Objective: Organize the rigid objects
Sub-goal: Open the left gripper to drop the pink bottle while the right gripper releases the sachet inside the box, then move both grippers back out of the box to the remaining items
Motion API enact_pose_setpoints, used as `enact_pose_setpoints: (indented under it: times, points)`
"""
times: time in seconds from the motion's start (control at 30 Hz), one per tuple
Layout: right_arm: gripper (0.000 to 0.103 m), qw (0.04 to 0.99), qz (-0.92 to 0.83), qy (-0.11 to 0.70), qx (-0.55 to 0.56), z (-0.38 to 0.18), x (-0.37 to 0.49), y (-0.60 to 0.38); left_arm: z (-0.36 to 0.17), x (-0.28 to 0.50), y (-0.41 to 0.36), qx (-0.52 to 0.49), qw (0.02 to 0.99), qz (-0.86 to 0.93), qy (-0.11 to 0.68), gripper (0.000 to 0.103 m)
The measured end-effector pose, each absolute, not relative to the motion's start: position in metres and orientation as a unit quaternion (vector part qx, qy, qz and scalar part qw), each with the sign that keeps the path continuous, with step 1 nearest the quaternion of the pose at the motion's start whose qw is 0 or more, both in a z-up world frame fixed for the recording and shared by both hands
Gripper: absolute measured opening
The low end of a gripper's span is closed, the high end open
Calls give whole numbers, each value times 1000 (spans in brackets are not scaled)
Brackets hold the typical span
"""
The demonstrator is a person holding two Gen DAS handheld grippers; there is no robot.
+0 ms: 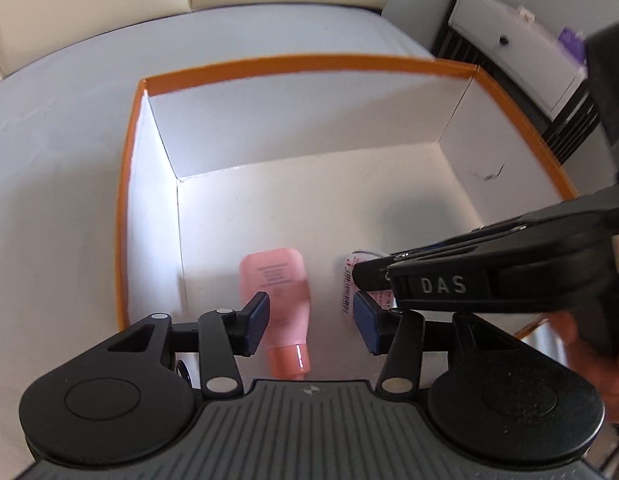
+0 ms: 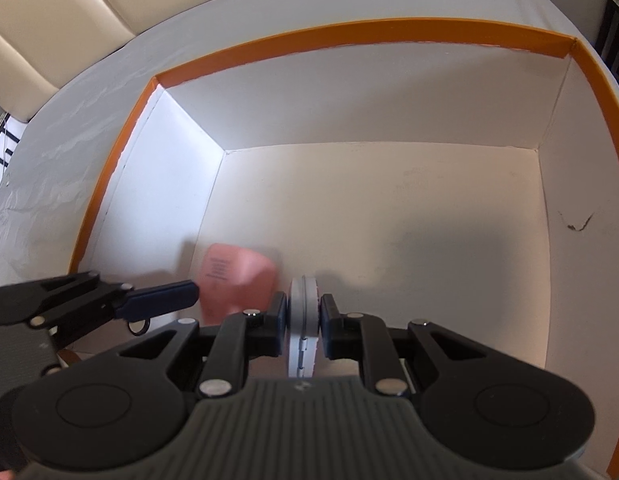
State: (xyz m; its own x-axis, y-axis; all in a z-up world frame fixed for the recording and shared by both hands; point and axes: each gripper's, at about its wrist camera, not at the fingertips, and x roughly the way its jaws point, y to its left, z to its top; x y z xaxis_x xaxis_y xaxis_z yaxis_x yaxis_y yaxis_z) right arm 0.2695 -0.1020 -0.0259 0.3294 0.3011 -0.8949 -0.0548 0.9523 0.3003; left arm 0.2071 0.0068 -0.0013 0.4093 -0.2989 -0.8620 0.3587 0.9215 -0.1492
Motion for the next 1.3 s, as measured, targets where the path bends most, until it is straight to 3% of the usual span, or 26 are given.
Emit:
enact_pose_setpoints:
  times: [0.5,0.77,1.17,1.3]
  points:
    - [16,794,101,583,139,-29,275,-87,23,203,43,-100,878,-155,442,52]
    - [17,787,128,590,130,-33,272,-78,19,205,41,-90,879,-142,445,51]
    - [41,822,91,563,-15,-34,259,-72,18,198,30,-63,880,-148,448,51]
    - [43,844,87,527,-46,-24,251,-72,21,195,25,-51,883,-154,440,51]
